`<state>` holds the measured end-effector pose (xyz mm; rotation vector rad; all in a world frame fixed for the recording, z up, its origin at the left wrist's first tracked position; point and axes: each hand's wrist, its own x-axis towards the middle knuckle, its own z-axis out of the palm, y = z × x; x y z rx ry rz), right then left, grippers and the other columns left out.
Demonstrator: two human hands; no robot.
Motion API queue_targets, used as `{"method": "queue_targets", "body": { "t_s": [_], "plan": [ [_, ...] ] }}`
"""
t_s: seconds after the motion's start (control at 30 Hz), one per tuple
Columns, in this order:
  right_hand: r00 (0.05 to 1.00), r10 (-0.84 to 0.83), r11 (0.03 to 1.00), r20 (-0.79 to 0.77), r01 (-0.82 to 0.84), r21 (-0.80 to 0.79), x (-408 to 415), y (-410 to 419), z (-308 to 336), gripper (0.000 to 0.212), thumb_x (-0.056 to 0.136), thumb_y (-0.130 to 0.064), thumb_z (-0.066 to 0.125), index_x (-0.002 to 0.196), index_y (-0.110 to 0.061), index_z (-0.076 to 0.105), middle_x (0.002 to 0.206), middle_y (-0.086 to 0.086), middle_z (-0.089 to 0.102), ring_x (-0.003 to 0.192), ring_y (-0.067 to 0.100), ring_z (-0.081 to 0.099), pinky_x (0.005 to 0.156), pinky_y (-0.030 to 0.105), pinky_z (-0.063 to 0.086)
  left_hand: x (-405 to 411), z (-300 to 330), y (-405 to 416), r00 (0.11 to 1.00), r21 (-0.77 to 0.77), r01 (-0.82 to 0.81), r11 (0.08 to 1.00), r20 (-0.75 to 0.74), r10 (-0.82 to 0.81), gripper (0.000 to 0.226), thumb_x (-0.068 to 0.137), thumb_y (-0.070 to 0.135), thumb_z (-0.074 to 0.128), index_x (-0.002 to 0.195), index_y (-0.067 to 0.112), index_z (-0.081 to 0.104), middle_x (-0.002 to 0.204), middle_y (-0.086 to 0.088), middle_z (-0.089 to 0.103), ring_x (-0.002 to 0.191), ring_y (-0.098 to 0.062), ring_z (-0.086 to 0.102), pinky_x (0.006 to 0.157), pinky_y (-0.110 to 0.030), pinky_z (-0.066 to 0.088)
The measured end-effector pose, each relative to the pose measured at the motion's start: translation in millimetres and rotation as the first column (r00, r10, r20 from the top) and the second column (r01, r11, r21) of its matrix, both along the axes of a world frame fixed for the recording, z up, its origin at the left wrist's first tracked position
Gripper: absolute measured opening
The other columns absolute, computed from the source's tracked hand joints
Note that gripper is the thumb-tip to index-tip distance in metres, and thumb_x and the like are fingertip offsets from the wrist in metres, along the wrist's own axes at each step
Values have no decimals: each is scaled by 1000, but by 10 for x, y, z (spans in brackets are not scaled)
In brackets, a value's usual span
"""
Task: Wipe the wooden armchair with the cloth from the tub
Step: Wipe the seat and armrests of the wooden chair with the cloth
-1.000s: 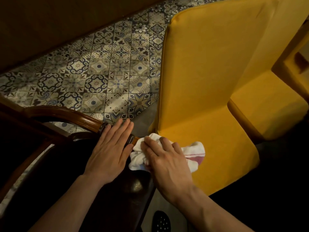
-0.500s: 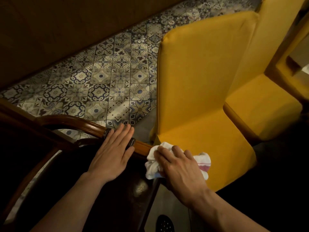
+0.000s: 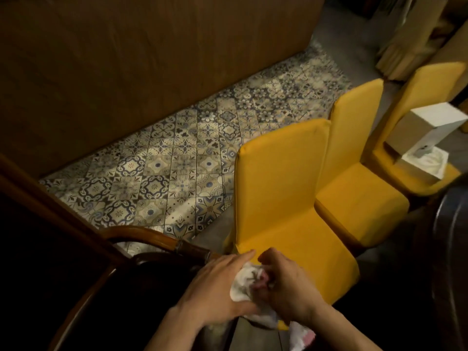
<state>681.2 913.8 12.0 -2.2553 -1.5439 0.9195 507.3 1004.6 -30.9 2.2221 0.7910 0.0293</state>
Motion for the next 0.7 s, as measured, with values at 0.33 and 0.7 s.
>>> {"method": "queue_targets", "body": {
  "t_s": [0.33, 0.7],
  "plan": [
    [971, 160, 944, -175, -99, 315, -216, 272, 1488, 50, 75, -48, 85, 113, -32, 58, 97, -9, 73, 84, 5, 68, 70, 40, 55, -404, 1574, 403, 984, 356, -165, 920, 121, 130, 39, 80, 43, 77, 110, 40, 52, 104, 21, 65, 97, -10, 62, 78, -35, 48],
    [863, 81, 743, 499, -386, 546, -370, 871, 2869, 22, 90, -27, 65, 108, -33, 55, 105, -5, 69, 85, 26, 66, 61, 42, 54, -856, 3159, 755, 946, 707, -313, 635, 169, 278, 41, 88, 39, 73, 125, 39, 54, 123, 13, 66, 114, -16, 60, 96, -38, 42]
  ]
}}
